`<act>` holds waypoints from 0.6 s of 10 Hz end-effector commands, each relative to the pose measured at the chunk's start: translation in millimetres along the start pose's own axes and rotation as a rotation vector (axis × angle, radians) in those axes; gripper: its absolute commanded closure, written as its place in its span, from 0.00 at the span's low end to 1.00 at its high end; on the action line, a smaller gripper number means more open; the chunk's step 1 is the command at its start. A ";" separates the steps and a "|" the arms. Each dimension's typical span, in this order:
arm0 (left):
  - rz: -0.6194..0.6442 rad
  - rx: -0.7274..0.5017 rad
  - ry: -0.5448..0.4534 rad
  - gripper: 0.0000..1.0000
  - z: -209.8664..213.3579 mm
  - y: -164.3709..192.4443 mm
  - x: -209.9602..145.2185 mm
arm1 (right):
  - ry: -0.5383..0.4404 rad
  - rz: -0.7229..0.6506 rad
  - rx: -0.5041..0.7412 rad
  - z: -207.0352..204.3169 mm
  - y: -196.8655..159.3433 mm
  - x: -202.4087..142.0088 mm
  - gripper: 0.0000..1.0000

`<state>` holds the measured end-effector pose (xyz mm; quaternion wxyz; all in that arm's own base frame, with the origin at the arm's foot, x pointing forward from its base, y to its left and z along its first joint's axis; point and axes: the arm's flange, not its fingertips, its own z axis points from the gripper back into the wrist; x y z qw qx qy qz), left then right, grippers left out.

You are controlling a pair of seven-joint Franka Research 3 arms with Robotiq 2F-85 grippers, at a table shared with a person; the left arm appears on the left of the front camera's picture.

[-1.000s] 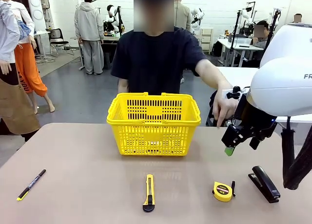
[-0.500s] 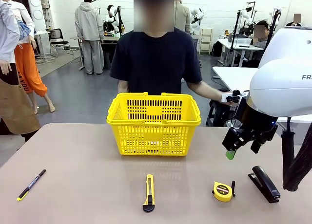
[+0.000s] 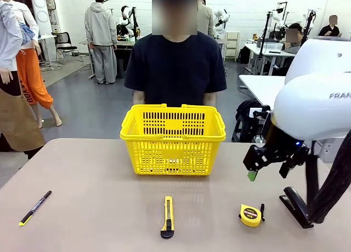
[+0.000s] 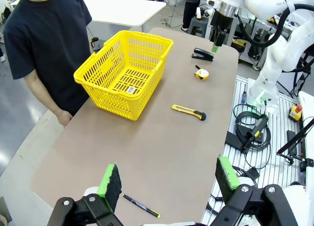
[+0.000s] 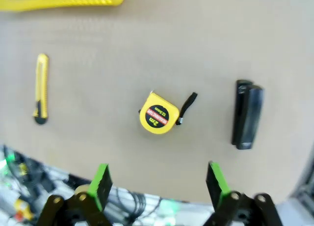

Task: Place the items the person wants into the basket.
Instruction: Pick up the item the person points to and place it in the Market Basket.

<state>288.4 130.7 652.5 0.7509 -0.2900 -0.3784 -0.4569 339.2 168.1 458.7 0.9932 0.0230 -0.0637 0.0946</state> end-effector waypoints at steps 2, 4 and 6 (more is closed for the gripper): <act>-0.022 -0.007 -0.019 0.00 0.9 0.5 -0.8 | 0.030 -0.195 -0.062 -43.3 33.3 0.9 0.00; -0.022 -0.007 -0.019 0.00 0.9 0.5 -0.8 | 0.062 -0.230 -0.078 -67.1 43.3 0.8 0.00; -0.022 -0.007 -0.019 0.00 0.9 0.5 -0.8 | 0.061 -0.234 -0.056 -86.8 43.4 1.2 0.00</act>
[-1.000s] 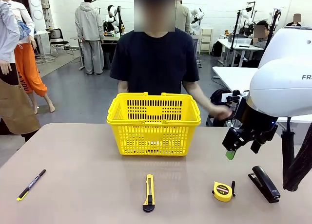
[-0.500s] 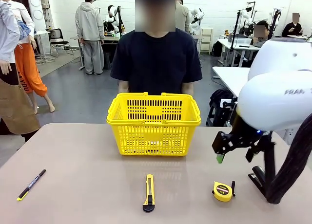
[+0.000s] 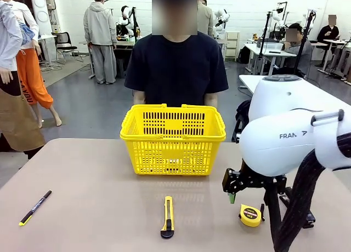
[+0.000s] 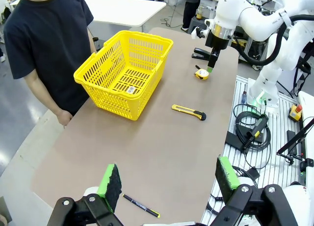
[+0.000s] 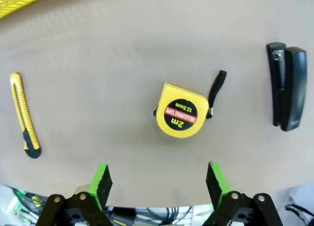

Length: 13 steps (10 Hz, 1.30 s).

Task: Place the items the person wants into the basket.
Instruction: Pick up the item the person points to and place it in the Market Basket.

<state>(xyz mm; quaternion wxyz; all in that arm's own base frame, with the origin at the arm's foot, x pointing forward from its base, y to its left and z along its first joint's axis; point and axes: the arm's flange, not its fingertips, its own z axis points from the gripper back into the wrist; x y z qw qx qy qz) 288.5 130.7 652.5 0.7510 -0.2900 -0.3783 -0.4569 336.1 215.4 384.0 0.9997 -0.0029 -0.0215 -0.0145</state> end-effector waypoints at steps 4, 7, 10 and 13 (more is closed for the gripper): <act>-0.023 -0.007 -0.019 0.00 0.9 0.3 -0.8 | -0.036 -0.065 0.023 -36.3 -1.6 15.9 0.00; -0.023 -0.007 -0.019 0.00 0.9 0.3 -0.8 | -0.016 -0.094 0.016 -46.8 -14.4 24.7 0.00; -0.023 -0.007 -0.019 0.00 0.9 0.3 -0.8 | 0.000 -0.092 0.013 -56.5 -23.6 29.2 0.00; -0.023 -0.007 -0.019 0.00 0.9 0.3 -0.8 | -0.006 -0.062 0.006 -66.5 -24.4 35.8 0.00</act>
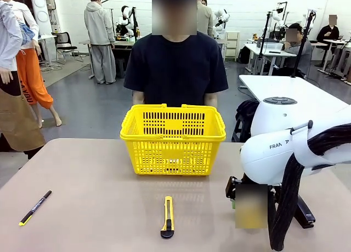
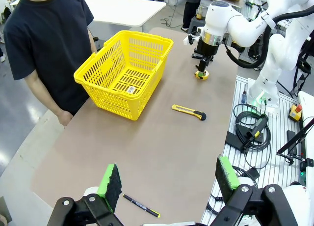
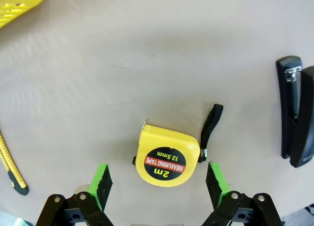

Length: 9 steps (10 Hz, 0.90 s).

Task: Place the items the person wants into the basket.
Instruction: Pick up the item the person points to and place it in the Market Basket.

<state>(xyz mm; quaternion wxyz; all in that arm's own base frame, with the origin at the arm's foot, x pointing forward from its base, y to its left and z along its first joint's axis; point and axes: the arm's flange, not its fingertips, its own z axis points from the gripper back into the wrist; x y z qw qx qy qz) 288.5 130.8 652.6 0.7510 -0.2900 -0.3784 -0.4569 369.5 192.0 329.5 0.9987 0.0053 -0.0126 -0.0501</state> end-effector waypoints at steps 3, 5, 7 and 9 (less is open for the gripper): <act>-0.022 -0.007 -0.019 0.00 0.8 0.2 -0.8 | -0.013 0.014 -0.008 -18.8 -3.1 11.1 0.00; -0.022 -0.007 -0.019 0.00 0.8 0.2 -0.8 | -0.006 0.008 -0.010 -21.3 -4.8 11.9 0.00; -0.022 -0.007 -0.019 0.00 0.8 0.2 -0.8 | 0.004 0.014 -0.008 -23.4 -4.6 13.2 0.00; -0.022 -0.007 -0.019 0.00 0.8 0.2 -0.8 | 0.009 0.027 -0.010 -24.7 -2.5 12.9 0.00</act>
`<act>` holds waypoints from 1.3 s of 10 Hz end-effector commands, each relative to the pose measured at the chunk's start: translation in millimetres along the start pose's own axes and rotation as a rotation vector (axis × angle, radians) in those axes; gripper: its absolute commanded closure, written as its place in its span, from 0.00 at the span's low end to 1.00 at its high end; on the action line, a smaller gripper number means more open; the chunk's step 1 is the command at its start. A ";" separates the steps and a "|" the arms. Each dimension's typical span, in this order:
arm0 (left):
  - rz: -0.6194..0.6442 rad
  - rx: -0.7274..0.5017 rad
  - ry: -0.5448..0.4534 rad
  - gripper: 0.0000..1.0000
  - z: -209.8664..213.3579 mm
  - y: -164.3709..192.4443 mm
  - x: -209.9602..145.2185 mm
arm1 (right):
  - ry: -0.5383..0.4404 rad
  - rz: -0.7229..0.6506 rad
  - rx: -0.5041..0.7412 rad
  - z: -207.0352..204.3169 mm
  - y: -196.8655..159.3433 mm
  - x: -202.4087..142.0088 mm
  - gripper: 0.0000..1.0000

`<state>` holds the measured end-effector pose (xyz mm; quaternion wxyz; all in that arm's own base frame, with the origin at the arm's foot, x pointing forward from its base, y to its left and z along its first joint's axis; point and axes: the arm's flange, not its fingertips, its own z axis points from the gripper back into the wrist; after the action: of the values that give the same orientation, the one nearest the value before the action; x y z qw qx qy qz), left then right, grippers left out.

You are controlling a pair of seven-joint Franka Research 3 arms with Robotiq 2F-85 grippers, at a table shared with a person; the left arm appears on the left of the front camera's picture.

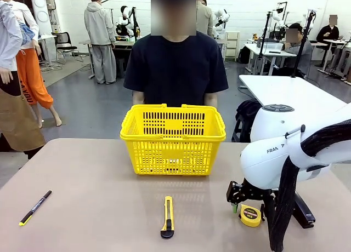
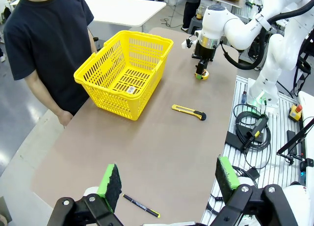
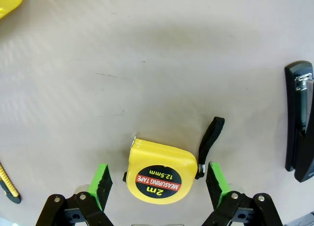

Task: Place the items the person wants into the basket.
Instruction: Pick up the item the person points to and place it in the Market Basket.

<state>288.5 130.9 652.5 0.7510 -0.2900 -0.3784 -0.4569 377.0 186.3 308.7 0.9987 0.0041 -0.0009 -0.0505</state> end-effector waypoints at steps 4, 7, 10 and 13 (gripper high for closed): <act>-0.022 -0.007 -0.019 0.00 0.8 0.2 -0.8 | -0.008 0.038 -0.003 -5.2 2.5 7.0 0.00; -0.022 -0.007 -0.019 0.00 0.8 0.2 -0.8 | 0.009 0.035 -0.001 -7.4 2.7 8.9 0.00; -0.022 -0.007 -0.019 0.00 0.8 0.2 -0.8 | 0.024 0.040 -0.010 -9.0 2.7 10.2 0.00; -0.022 -0.007 -0.019 0.00 0.8 0.2 -0.8 | 0.019 0.063 -0.016 -9.1 3.4 9.2 0.55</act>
<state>288.5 130.9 652.5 0.7509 -0.2900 -0.3785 -0.4569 380.7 187.2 301.6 0.9994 0.0037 0.0092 -0.0326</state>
